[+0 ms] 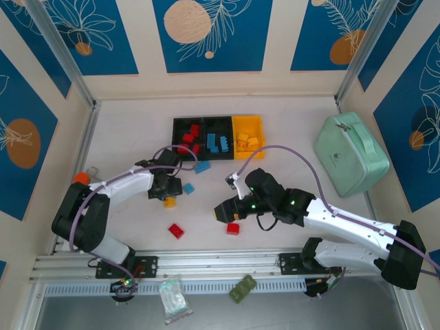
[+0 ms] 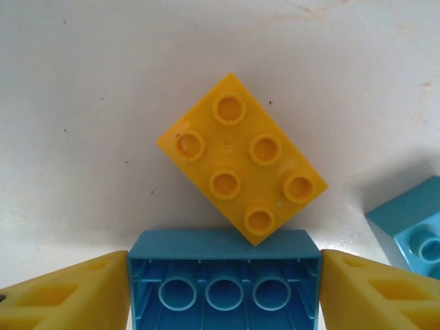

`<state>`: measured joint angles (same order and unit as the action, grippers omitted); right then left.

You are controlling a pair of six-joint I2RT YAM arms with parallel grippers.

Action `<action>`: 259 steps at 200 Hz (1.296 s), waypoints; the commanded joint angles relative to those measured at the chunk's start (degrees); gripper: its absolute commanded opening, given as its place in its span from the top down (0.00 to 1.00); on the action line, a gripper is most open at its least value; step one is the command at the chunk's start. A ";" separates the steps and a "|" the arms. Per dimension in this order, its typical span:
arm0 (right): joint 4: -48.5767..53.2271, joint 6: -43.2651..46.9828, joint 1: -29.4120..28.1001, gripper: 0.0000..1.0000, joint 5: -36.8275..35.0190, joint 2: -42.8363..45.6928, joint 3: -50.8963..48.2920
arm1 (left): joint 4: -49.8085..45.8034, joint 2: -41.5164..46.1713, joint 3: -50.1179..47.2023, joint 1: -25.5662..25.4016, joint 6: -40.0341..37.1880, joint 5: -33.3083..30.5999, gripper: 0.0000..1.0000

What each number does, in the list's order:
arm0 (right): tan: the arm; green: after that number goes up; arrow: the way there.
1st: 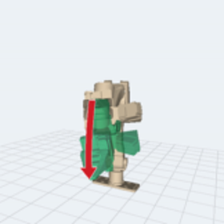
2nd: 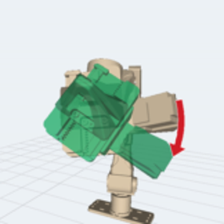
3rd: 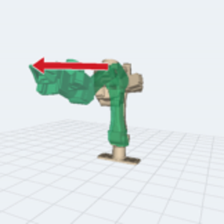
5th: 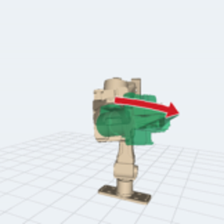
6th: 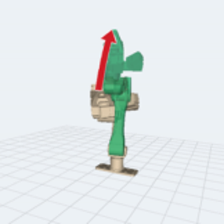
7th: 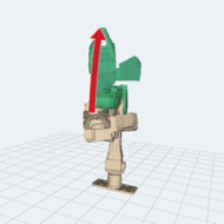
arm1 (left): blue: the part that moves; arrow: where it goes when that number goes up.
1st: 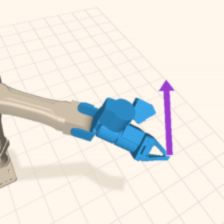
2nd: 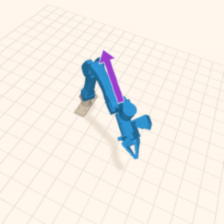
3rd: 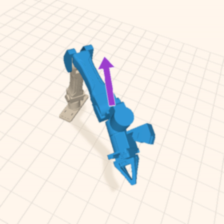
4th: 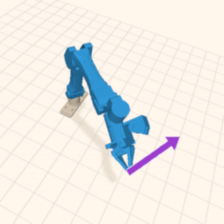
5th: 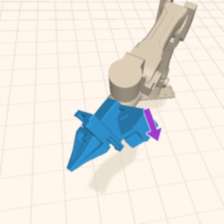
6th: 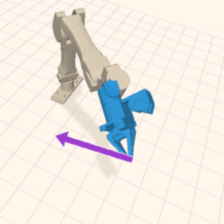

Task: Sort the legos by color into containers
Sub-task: Pick up the lego from the center of the table, then place the lego in the container.

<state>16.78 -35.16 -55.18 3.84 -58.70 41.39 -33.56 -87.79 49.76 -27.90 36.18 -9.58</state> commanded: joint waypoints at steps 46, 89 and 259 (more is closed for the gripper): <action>0.01 -0.88 1.24 0.28 -0.75 0.77 -0.81 | -2.38 2.36 1.54 0.57 -1.94 -1.66 0.48; -0.60 -1.10 1.96 0.28 -0.67 0.86 -1.19 | -5.64 5.97 4.22 0.57 -2.97 -1.63 0.48; 6.44 -6.54 11.92 0.28 -4.10 17.77 -8.22 | -8.18 -8.08 32.72 -5.79 -3.56 3.32 0.48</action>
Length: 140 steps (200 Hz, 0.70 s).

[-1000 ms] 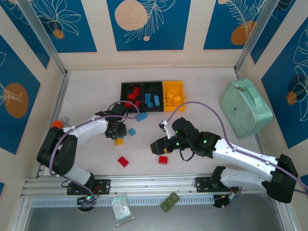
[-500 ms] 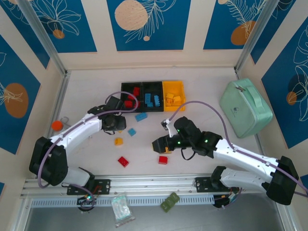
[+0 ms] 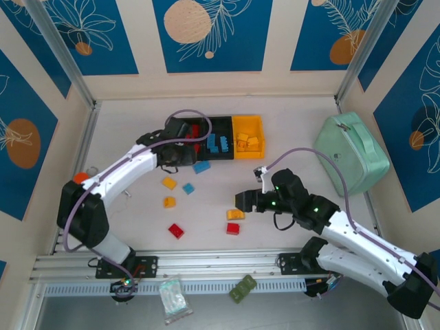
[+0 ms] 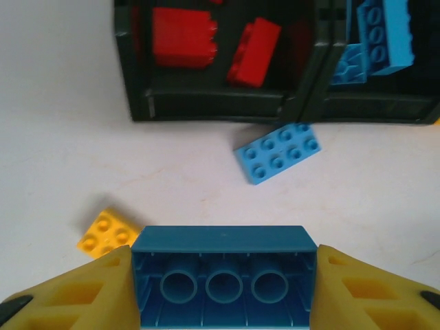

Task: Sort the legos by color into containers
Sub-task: Place the lego in the container.

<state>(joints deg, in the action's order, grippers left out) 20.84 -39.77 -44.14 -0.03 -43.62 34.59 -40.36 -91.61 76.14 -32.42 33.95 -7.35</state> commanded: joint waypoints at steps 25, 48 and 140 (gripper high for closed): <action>3.70 -2.54 1.16 0.28 -1.09 4.86 -2.39 | -1.60 -10.39 13.58 -1.80 -1.49 1.29 0.48; 4.79 -3.04 1.35 0.28 -2.14 6.49 -3.07 | -1.83 -16.06 20.30 -2.05 -1.76 1.14 0.48; 6.56 -4.09 2.57 0.28 -2.87 7.84 -3.52 | -7.90 -40.12 51.55 -1.98 -3.65 -3.42 0.48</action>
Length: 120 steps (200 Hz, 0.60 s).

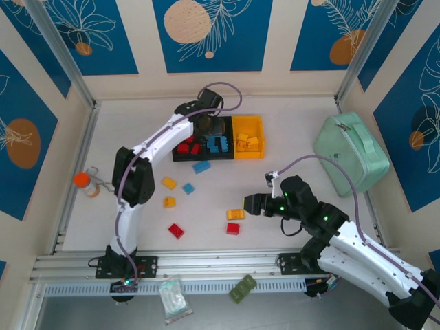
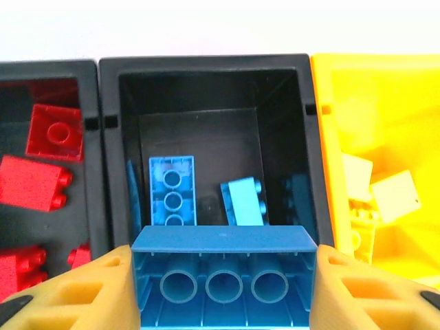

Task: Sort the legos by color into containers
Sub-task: Place the lego in the container.

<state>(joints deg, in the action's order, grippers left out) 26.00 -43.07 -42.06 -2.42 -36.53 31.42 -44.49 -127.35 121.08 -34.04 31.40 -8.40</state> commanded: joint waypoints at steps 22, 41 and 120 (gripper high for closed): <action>2.24 -0.96 0.49 0.29 -0.53 1.22 0.02 | -4.81 -8.90 12.22 -0.19 -1.43 -2.99 0.48; 3.13 -1.18 0.51 0.29 -0.91 2.25 -0.04 | -5.17 -11.98 15.99 0.07 -1.49 -3.53 0.47; 5.48 -1.14 1.00 0.29 -1.81 4.31 0.27 | -5.27 -18.46 22.62 1.26 -0.91 -3.72 0.46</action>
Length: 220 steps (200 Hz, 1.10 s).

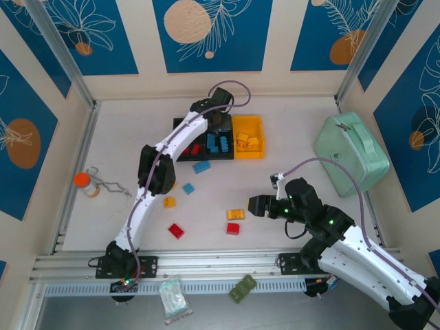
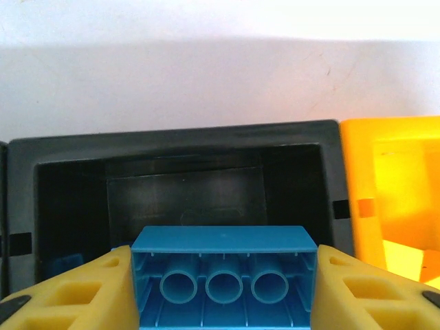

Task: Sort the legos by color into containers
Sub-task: Place the lego in the container, then pick up the lego from the middle-left of the table.

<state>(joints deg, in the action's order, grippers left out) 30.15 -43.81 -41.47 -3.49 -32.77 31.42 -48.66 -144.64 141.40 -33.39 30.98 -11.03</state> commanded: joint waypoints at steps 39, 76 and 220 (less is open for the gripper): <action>1.12 -0.31 0.69 0.29 -0.47 0.54 0.36 | -1.23 -0.59 2.26 0.78 -0.40 -0.78 0.33; 0.46 -0.41 0.69 0.29 -0.18 0.52 0.18 | -2.44 2.17 1.87 0.45 -1.37 -1.11 0.30; 4.94 -5.42 -0.50 0.29 -4.20 -6.30 1.35 | 8.15 33.91 -37.31 -1.33 -4.07 11.53 0.29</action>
<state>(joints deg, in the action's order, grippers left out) 32.64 -46.50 -41.25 -5.65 -36.75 31.42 -44.29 -118.69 113.49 -34.11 28.82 -5.54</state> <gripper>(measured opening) 0.713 0.716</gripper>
